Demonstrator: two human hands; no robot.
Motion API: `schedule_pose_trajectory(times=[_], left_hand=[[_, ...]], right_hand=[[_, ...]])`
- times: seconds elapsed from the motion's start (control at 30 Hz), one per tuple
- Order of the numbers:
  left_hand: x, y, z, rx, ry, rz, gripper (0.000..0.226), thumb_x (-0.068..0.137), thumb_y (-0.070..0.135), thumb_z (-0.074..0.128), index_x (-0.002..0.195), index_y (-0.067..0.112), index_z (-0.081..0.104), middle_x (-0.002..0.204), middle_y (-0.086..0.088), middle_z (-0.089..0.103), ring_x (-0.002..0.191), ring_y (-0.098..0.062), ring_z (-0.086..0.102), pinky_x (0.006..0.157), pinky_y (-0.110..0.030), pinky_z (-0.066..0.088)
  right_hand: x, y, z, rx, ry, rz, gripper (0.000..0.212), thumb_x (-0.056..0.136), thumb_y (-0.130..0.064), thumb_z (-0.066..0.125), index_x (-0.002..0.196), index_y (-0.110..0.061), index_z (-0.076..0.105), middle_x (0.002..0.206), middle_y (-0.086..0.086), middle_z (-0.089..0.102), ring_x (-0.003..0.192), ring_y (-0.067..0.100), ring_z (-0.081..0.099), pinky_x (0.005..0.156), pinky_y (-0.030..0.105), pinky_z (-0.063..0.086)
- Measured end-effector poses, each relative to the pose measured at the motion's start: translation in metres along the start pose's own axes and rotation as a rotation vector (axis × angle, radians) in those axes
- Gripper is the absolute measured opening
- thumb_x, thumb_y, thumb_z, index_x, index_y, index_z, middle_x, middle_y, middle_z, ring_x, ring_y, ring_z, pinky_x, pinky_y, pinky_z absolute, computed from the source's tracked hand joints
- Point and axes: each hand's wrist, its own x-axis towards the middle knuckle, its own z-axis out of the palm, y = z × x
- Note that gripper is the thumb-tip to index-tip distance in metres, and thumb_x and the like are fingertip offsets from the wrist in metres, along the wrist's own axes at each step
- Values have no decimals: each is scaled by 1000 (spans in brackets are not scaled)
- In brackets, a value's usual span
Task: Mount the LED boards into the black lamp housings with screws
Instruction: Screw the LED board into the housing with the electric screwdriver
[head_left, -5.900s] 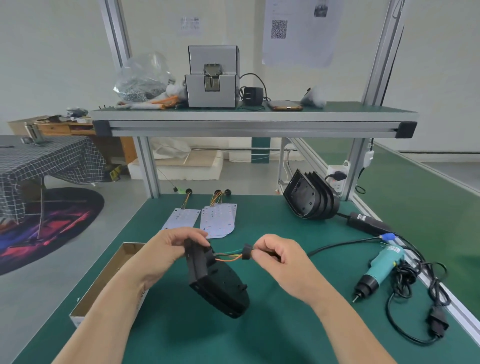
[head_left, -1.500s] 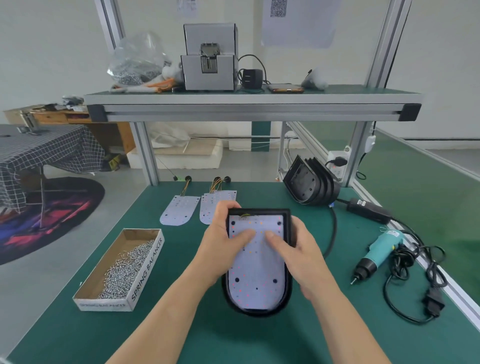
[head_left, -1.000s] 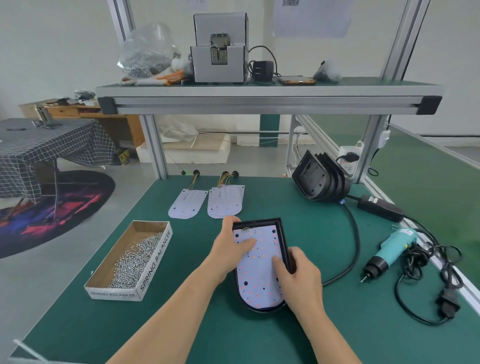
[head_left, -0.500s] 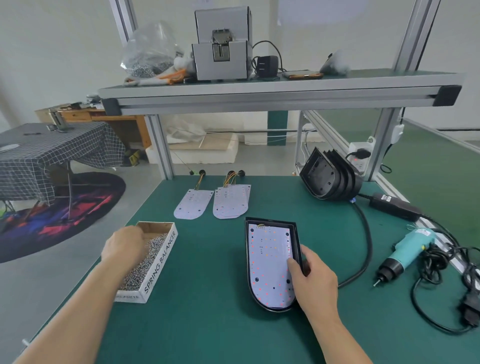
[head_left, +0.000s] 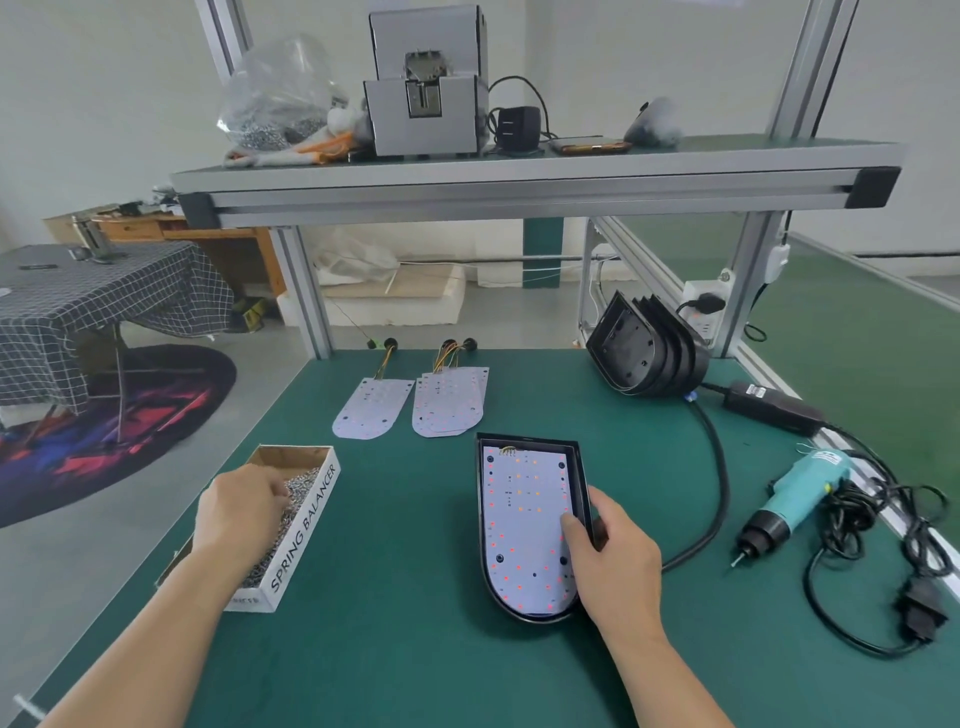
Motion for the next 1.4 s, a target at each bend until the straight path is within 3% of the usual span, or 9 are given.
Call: schedule_pose_trajectory(times=[0.1,0.2,0.27,0.37,0.57,0.87,0.97,1.1,1.4], left_hand=[[-5,4,-7,-175,-6,-89,21,86,5,65,72,18,73,77,-7,71,74,-29,62,71,-34,51],[-6,17,-20,-988,-134,-330,10,89,-5,64,86,0,73,76,-12,71,67,-20,63,65,-30,58],[-19,39,-30,-1615,-395,-445,6,92,-6,59,93,-5,65,77,-10,67,61,-11,65,57,-16,57],[-49,82,-36,-1993,-814,-532,11,84,3,58,94,0,61,75,-6,59,55,-8,60,49,-10,50],[-99,171,-29,-1954,-1248,-547,13,86,3,57,78,-4,65,73,-11,57,52,-15,55,37,-14,41],[-117,215,26,-1769,-975,-573,13,96,-8,56,92,-16,66,86,-26,69,80,-32,70,57,-26,62],[-113,214,28,-1758,-1018,-611,12,92,-12,58,100,-19,64,98,-31,69,94,-41,68,64,-36,64],[-111,215,30,-1717,-1063,-619,10,89,-15,61,96,-18,66,87,-29,72,92,-39,69,61,-38,64],[-106,213,38,-1708,-1103,-657,10,87,-11,66,96,-16,69,93,-28,74,74,-33,76,63,-38,64]], right_hand=[[0,2,0,-2,-3,7,33,91,-24,69,124,-31,68,70,-15,61,72,6,58,69,28,44],[1,1,0,1,-10,17,35,92,-26,68,126,-32,67,72,-14,63,74,8,59,70,29,46],[0,0,0,-8,-10,11,33,92,-26,68,124,-33,68,70,-14,62,72,6,59,67,26,44],[-1,-1,0,-9,-2,17,31,91,-26,69,121,-35,68,61,-12,57,65,8,56,61,22,42],[-5,-9,1,-23,0,39,30,91,-26,66,119,-39,66,70,-14,61,72,10,59,72,31,48],[-1,-19,-9,-37,-121,35,13,97,-39,59,100,-26,62,72,-7,62,74,18,59,73,37,51],[24,-13,-50,-86,34,29,25,96,-43,58,85,-24,67,85,-6,68,90,20,62,83,34,47],[70,22,-130,-533,281,240,45,90,-43,64,121,-10,61,124,20,54,118,39,51,95,49,46],[118,40,-153,-819,108,468,87,77,-62,76,134,-2,48,130,26,50,120,41,53,91,45,49]])
